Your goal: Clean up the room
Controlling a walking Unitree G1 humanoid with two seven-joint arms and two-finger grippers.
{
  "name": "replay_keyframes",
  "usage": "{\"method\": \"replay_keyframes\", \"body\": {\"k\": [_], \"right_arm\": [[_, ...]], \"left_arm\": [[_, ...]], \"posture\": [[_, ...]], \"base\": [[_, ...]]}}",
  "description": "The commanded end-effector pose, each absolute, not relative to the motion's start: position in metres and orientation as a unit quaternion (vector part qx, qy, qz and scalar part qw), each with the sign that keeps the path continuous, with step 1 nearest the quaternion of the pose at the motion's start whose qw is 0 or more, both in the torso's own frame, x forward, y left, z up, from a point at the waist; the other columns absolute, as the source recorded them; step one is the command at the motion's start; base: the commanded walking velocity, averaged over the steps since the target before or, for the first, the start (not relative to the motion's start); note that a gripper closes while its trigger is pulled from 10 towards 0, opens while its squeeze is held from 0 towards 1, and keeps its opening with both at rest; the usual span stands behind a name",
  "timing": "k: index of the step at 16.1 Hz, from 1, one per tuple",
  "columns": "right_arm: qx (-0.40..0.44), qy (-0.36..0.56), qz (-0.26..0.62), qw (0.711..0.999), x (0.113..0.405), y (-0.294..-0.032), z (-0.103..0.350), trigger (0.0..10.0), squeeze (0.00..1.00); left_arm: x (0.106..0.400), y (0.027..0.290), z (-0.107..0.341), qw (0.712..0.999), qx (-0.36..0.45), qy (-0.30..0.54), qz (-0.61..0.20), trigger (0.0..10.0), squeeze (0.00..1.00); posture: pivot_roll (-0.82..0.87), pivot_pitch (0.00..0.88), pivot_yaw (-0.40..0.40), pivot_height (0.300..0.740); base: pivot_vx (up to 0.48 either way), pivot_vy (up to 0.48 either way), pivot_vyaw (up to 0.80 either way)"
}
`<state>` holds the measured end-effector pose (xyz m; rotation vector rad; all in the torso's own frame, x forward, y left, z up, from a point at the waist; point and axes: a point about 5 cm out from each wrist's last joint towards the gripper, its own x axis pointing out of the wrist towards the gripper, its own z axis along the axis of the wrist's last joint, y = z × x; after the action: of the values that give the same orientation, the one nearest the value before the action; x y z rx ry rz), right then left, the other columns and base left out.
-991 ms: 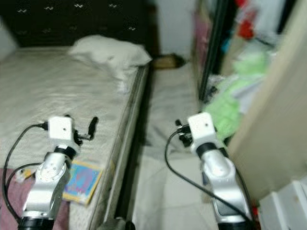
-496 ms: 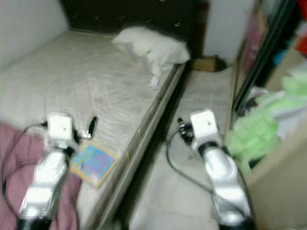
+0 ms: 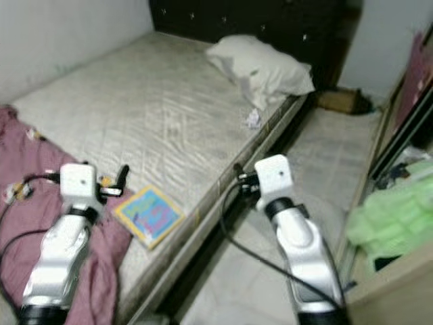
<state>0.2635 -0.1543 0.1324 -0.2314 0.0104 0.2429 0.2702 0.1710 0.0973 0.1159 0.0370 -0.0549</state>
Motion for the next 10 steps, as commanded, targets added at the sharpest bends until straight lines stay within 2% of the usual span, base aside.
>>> {"method": "replay_keyframes", "body": {"k": [1,3,6,9,10], "right_arm": [[-0.113,0.007,0.119,0.986,0.2636,-0.156,0.1334,10.0,0.0],[-0.134,0.003,0.115,0.984,0.2648,-0.1572,0.1345,10.0,0.0],[-0.154,-0.004,0.112,0.982,0.266,-0.1563,0.1344,10.0,0.0],[-0.131,-0.014,0.119,0.984,0.2637,-0.1546,0.1364,10.0,0.0],[-0.104,-0.007,0.12,0.987,0.2635,-0.1554,0.1353,10.0,0.0]], "left_arm": [[0.2716,0.1713,0.1016,0.998,0.061,0.011,-0.032,10.0,0.0],[0.2714,0.1707,0.1018,0.998,0.058,0.011,-0.037,10.0,0.0],[0.2715,0.1705,0.1015,0.998,0.054,0.011,-0.039,10.0,0.0],[0.2714,0.1708,0.1016,0.998,0.055,0.01,-0.037,10.0,0.0],[0.2714,0.171,0.1017,0.998,0.055,0.01,-0.036,10.0,0.0]], "posture": [[-0.08,0.0,0.05,0.74],[-0.08,0.0,0.05,0.74],[-0.08,0.0,0.049,0.74],[-0.07,0.0,0.047,0.74],[-0.07,0.0,0.047,0.74]], "base": [[0.0,0.0,0.0],[0.0,0.0,0.0],[0.0,-0.273,0.0],[0.0,-0.298,0.0],[0.0,0.0,0.0]]}}
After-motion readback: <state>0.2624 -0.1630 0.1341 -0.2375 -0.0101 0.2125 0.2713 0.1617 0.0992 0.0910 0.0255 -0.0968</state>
